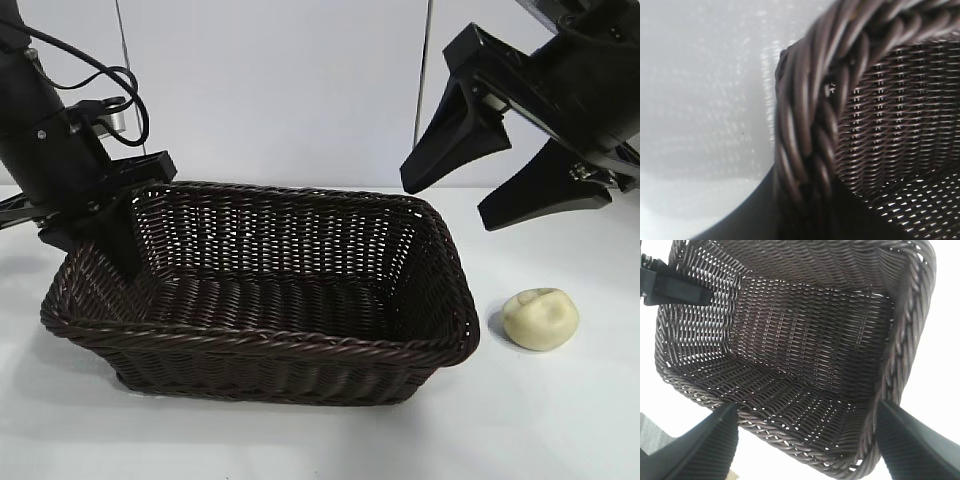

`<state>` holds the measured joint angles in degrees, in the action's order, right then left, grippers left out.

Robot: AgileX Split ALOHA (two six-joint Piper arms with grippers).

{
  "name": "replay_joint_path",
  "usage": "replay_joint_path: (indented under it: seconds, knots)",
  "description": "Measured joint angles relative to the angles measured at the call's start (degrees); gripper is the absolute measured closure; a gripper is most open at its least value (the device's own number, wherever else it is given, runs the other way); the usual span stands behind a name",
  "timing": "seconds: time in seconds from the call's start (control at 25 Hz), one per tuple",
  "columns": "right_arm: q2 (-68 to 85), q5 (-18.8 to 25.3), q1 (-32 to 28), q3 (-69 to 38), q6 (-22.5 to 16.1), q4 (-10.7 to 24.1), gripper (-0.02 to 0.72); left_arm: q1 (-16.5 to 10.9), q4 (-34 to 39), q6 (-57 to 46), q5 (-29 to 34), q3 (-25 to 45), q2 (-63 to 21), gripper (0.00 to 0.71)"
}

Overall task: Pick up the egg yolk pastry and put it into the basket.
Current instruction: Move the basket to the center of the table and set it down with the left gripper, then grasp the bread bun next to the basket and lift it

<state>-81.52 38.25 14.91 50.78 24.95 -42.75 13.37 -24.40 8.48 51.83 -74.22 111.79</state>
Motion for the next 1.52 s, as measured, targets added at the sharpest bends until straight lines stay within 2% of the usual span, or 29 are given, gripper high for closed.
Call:
replay_joint_path:
  seconds: [0.12, 0.2, 0.4, 0.44, 0.52, 0.88, 1.16, 1.36, 1.52]
  knots:
    - [0.0, 0.0, 0.0, 0.0, 0.0, -0.1, 0.155, 0.0, 0.0, 0.0, 0.0, 0.0, 0.0, 0.606]
    - [0.0, 0.0, 0.0, 0.0, 0.0, -0.1, 0.155, 0.0, -0.2, 0.0, -0.1, 0.0, 0.0, 0.550]
    - [0.0, 0.0, 0.0, 0.0, 0.0, -0.1, 0.155, 0.0, -0.7, 0.0, 0.0, 0.0, -0.2, 0.162]
    - [0.0, 0.0, 0.0, 0.0, 0.0, -0.1, 0.155, 0.0, -0.7, 0.0, 0.4, -0.1, -0.3, 0.119]
    - [0.0, 0.0, 0.0, 0.0, 0.0, -0.1, 0.155, 0.0, -0.7, 0.0, 0.9, -0.1, -0.4, 0.079]
    - [0.0, 0.0, 0.0, 0.0, 0.0, -0.1, 0.155, 0.0, 2.0, 0.0, 1.9, -0.1, -8.7, 0.052]
    - [0.0, 0.0, 0.0, 0.0, 0.0, -0.1, 0.155, -0.8, 12.0, -2.7, 4.5, -0.3, -13.4, 0.052]
    - [0.0, 0.0, 0.0, 0.0, 0.0, -0.1, 0.155, -6.3, 19.5, -6.2, 5.7, -1.5, -13.6, 0.052]
    - [0.0, 0.0, 0.0, 0.0, 0.0, -0.1, 0.155, -10.6, 21.1, -6.8, 6.3, -2.0, -13.6, 0.052]
